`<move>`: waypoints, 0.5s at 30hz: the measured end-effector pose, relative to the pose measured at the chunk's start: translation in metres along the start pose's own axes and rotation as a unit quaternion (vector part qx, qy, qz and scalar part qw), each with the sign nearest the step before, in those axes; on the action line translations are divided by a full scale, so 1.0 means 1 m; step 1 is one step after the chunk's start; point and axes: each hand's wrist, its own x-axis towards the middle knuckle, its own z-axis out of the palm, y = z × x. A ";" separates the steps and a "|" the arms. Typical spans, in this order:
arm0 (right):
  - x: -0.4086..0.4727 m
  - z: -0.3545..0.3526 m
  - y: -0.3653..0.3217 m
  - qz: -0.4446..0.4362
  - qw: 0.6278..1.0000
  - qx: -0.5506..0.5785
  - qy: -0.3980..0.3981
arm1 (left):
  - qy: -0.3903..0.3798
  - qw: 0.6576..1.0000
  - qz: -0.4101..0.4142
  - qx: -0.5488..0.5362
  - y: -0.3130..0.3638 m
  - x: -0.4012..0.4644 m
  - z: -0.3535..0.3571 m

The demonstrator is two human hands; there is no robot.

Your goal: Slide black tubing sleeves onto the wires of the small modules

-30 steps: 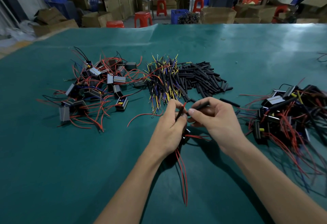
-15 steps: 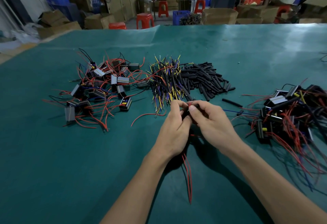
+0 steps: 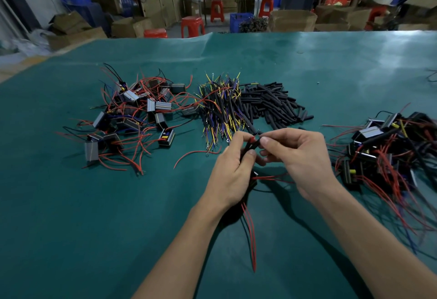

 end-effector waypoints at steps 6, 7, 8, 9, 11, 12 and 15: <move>0.002 -0.006 -0.003 0.002 0.997 -0.071 0.011 | -0.009 1.000 -0.018 -0.017 -0.001 0.001 0.002; 0.002 -0.008 -0.003 -0.016 0.993 -0.113 0.018 | -0.014 0.999 -0.024 -0.028 -0.001 0.001 0.002; 0.003 -0.008 -0.003 -0.033 0.988 -0.147 0.027 | -0.019 0.999 -0.031 -0.036 -0.001 0.001 0.002; 0.003 -0.009 -0.004 -0.049 0.984 -0.170 0.036 | -0.025 0.998 -0.036 -0.044 -0.001 0.000 0.002; 0.003 -0.009 -0.004 -0.069 0.978 -0.190 0.048 | -0.037 0.996 -0.045 -0.072 -0.002 0.000 0.002; 0.003 -0.008 -0.005 -0.073 0.978 -0.191 0.052 | -0.042 0.994 -0.049 -0.086 -0.002 0.001 0.002; 0.002 -0.006 -0.004 -0.056 0.985 -0.158 0.050 | -0.051 0.990 -0.059 -0.118 -0.002 0.001 0.002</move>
